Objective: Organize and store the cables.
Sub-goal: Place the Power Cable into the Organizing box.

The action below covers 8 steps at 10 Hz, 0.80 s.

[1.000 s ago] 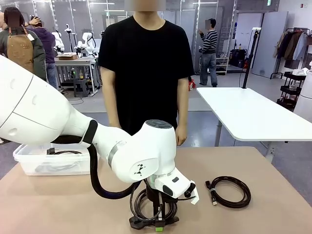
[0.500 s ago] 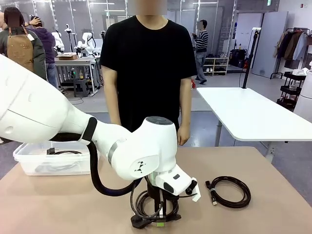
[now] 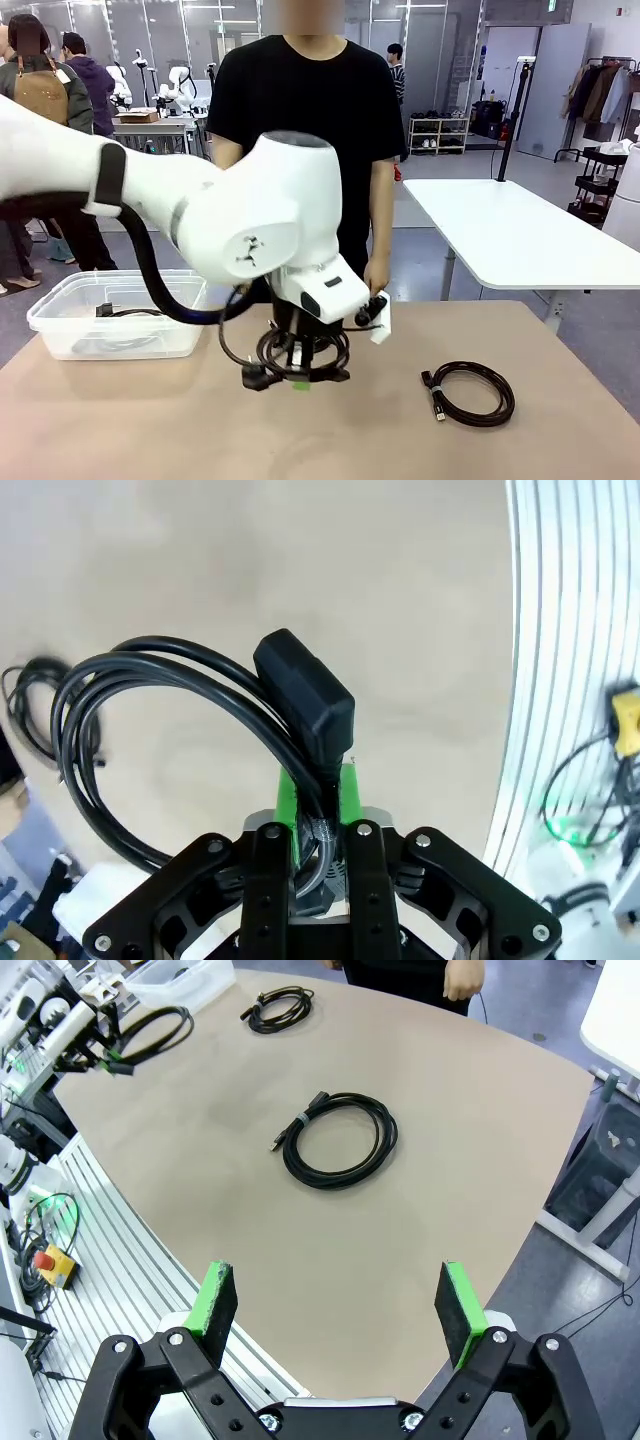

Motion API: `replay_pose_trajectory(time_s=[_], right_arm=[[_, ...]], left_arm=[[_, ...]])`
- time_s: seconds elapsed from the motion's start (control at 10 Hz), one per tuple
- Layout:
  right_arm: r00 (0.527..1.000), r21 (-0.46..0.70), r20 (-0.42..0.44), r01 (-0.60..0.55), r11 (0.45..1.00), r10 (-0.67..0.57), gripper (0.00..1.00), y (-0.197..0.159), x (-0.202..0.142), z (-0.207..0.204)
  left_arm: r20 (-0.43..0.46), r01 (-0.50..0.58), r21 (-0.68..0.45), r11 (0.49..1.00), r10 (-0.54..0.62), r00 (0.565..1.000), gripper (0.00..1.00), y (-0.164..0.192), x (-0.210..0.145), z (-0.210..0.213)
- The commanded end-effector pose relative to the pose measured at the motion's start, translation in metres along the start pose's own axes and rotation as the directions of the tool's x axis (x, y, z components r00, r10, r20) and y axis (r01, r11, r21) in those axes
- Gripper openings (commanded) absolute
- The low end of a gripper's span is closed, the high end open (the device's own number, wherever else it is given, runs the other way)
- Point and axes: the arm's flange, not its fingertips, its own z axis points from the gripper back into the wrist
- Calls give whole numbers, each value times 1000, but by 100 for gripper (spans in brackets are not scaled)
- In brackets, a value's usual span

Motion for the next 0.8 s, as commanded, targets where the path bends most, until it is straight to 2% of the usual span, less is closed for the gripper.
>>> replay_pose_trajectory(time_s=[0.0,0.2,0.7], right_arm=[[1000,2,5,-17,1000,17,100,0,-1,2],[1000,2,5,-17,1000,17,100,0,-1,2],[1000,2,5,-17,1000,17,100,0,-1,2]], left_arm=[[-40,73,30,997,-72,997,0,-1,-17,6],[-26,66,58,996,-65,998,0,-6,-31,20],[-28,55,34,998,-55,998,0,2,-20,17]])
